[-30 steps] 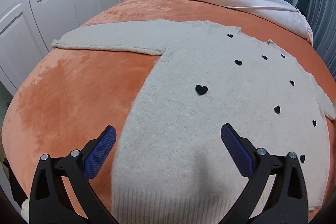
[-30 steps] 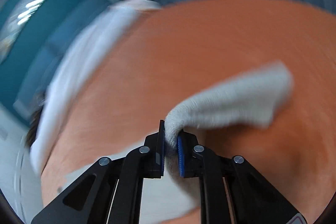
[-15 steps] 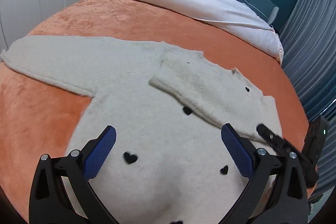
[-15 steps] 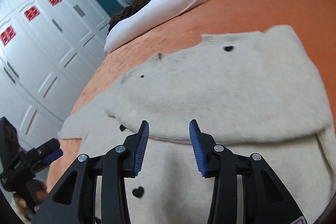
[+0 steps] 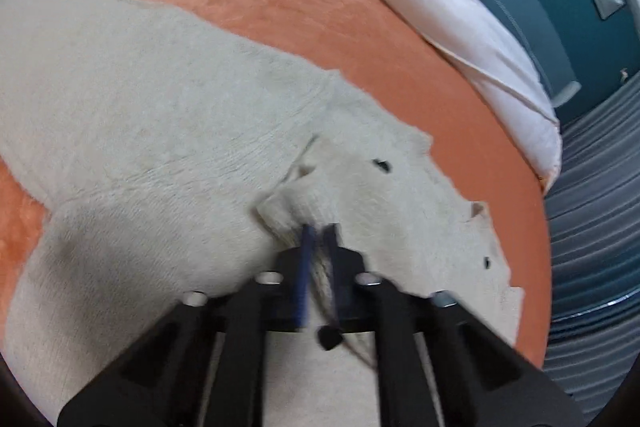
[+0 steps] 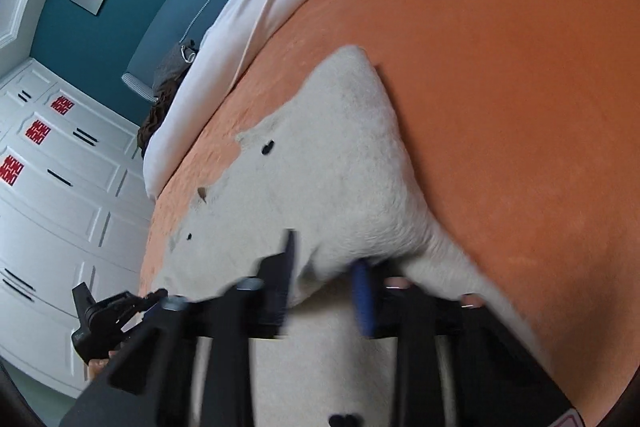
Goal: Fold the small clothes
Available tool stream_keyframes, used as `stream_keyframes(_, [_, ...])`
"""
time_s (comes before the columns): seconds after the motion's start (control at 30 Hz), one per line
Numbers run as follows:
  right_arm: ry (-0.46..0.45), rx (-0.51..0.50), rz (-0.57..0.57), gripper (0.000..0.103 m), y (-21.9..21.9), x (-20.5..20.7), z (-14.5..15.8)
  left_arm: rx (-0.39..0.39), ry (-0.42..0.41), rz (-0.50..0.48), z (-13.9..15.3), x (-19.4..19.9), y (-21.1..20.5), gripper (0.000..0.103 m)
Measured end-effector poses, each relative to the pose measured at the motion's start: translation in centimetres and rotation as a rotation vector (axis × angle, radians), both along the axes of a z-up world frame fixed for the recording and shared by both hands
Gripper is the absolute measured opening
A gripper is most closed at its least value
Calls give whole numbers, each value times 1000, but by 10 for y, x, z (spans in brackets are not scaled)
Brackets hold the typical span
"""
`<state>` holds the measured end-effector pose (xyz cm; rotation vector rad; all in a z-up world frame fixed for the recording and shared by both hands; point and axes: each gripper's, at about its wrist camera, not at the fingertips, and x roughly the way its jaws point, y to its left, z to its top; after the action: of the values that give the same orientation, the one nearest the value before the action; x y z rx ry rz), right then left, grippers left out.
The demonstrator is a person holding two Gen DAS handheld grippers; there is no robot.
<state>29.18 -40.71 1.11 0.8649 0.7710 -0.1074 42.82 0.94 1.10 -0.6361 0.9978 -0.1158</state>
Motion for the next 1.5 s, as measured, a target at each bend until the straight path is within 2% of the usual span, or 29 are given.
stream_keyframes(0.1, [-192,-31,-31,8,-6,-16,44,35,-174,-29,45,-15,-1,1])
stream_keyframes(0.13, [-227,-46,-46,7,-9,-21,48,60,-212,-33,53,-21,-1,0])
stream_keyframes(0.17, [-213,-88,-67,7,-12,-23,43,87,-212,-30,50,-23,1,0])
stream_keyframes(0.23, [47,-166,-47,7,-21,-4,-6,123,-116,-28,20,-18,5,0])
stream_keyframes(0.27, [139,-157,-43,6,-25,2,-27,144,-43,-13,-2,-15,10,0])
stream_keyframes(0.33, [70,-114,-63,6,-30,-6,-16,150,16,18,-30,-14,19,0])
stream_keyframes(0.4, [33,-144,-61,8,-30,-11,3,141,-8,13,-36,-21,24,0])
stream_keyframes(0.43, [46,-176,-40,8,-28,-11,6,159,-18,3,-35,-22,22,0])
stream_keyframes(0.5, [159,-247,-30,8,-27,-9,-2,181,-23,-8,-31,-23,19,0])
stream_keyframes(0.6, [112,-210,-74,15,-19,-27,8,61,-45,-23,-16,-30,17,3])
stream_keyframes(0.63, [97,-259,-70,17,-12,-30,16,31,-52,-42,-12,-33,14,10])
stream_keyframes(0.7, [101,-315,-32,28,2,-24,19,-5,-15,-61,-14,-33,3,79])
stream_keyframes(0.73, [114,-329,-11,34,6,-18,14,-21,10,-45,-19,-35,0,82])
stream_keyframes(0.77, [129,-325,-1,35,10,-12,10,-22,31,-39,-23,-32,-4,78])
stream_keyframes(0.83, [147,-295,-3,35,8,-5,0,12,38,-32,-26,-29,-11,60])
stream_keyframes(0.87, [145,-286,-12,35,9,-5,-1,-4,28,-64,-25,-26,-14,27])
stream_keyframes(0.9, [142,-277,-17,35,7,-1,0,-39,28,-106,-25,-22,-16,5])
stream_keyframes(0.93, [136,-271,-21,26,6,0,3,-63,13,-121,-20,-20,-16,4])
stream_keyframes(0.97, [107,-256,-16,8,6,-1,6,-52,-37,-125,-8,-20,-15,4])
stream_keyframes(1.03, [26,-243,-15,9,3,-11,24,-20,-140,-141,20,-19,-13,4])
stream_keyframes(1.1, [-50,-248,-1,8,8,-11,41,-24,-201,-134,41,-15,-3,4])
stream_keyframes(1.13, [-50,-261,8,8,10,-9,40,0,-227,-123,46,-14,2,4])
stream_keyframes(1.2, [71,-289,65,8,13,3,12,70,-201,-128,33,-7,9,4])
stream_keyframes(1.23, [164,-287,92,7,14,10,-10,83,-145,-144,14,-1,10,4])
stream_keyframes(1.27, [185,-270,91,6,13,9,-23,111,-81,-150,-5,2,10,4])
stream_keyframes(1.3, [145,-254,68,6,10,3,-19,140,-29,-157,-25,3,11,4])
stream_keyframes(1.33, [136,-241,51,7,8,0,-10,145,-35,-160,-33,-1,12,4])
stream_keyframes(1.4, [90,-204,-6,8,5,-12,11,148,-70,-159,-31,-8,13,4])
stream_keyframes(1.5, [10,-270,-38,9,15,-19,42,149,-71,-151,-31,-10,13,4])
